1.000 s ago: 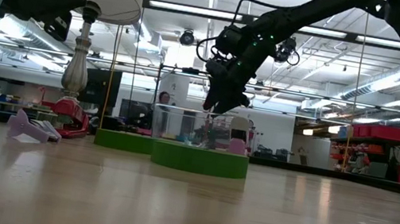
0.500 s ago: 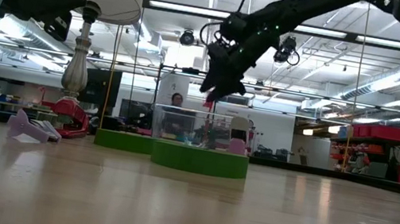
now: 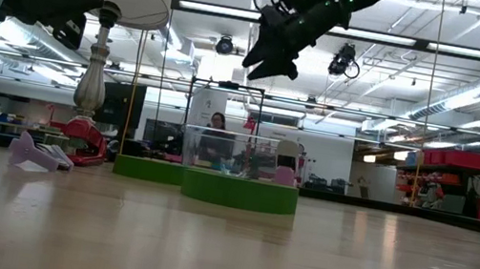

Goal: Pick and place Stapler, Stapler remover, tape
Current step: Put the green tape into the blue bin

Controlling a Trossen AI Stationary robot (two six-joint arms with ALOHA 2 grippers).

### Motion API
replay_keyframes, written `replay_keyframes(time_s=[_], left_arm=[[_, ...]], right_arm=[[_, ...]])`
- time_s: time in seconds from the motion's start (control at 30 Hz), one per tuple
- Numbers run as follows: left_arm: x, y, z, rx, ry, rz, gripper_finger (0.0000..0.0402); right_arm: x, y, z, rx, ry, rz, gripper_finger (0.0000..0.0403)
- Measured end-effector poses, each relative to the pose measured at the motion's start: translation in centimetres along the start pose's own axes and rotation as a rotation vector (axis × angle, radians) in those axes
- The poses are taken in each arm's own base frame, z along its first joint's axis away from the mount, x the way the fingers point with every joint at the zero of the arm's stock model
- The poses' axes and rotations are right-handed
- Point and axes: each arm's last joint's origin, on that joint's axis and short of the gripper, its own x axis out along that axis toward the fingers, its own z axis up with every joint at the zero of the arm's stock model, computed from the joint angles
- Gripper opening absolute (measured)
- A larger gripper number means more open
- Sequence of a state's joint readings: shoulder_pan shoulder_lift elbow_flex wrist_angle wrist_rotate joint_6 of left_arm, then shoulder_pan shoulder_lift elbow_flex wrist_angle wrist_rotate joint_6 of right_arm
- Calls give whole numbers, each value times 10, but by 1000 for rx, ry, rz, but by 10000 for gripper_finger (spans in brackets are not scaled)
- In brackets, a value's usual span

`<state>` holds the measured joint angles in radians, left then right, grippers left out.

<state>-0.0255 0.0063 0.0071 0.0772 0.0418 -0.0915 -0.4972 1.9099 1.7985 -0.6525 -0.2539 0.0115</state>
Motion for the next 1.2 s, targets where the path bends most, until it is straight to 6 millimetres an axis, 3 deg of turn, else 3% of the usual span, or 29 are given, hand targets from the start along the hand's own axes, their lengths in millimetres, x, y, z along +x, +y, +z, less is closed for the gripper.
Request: replay_keyframes(time_s=[0.4, 0.93, 1.2], left_arm=[[0, 0, 0, 0, 0, 0, 3], [0, 0, 0, 0, 0, 0, 3], [0, 0, 0, 0, 0, 0, 3]], right_arm=[[-4, 15, 0, -89, 12, 26, 212], [-28, 39, -8, -353, 66, 161, 203], [-28, 39, -25, -441, 60, 173, 203]])
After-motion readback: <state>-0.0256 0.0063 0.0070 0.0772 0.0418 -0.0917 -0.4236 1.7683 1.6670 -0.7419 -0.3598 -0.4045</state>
